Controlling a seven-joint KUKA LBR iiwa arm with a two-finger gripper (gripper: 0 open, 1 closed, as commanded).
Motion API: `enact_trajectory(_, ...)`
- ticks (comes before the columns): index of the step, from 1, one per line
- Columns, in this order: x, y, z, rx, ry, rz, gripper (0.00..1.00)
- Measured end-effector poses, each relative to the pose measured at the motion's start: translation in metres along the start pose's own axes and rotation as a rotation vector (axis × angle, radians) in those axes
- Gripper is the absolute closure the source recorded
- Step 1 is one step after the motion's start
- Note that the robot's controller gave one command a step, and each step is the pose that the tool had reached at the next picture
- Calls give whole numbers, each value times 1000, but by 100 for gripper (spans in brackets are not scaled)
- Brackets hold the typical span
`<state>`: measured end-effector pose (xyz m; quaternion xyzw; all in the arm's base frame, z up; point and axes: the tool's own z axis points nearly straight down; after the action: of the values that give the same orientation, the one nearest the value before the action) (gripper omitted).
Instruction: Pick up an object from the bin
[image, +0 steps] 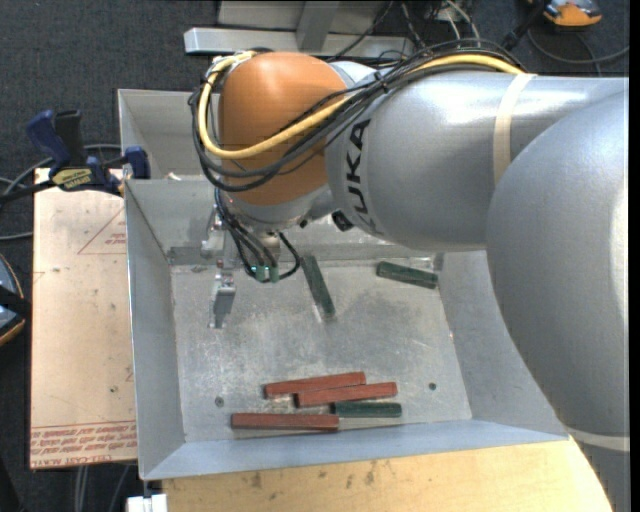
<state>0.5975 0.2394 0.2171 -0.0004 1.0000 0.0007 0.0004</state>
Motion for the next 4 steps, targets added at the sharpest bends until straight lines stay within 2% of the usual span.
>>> enact_trajectory(1,36,-19,30,-1,-3,-107,0)
enact_trajectory(2,62,-23,86,0,-2,-370,0)
enact_trajectory(3,120,-70,92,2,9,-493,0)
enact_trajectory(4,97,-43,131,0,-6,-619,0)
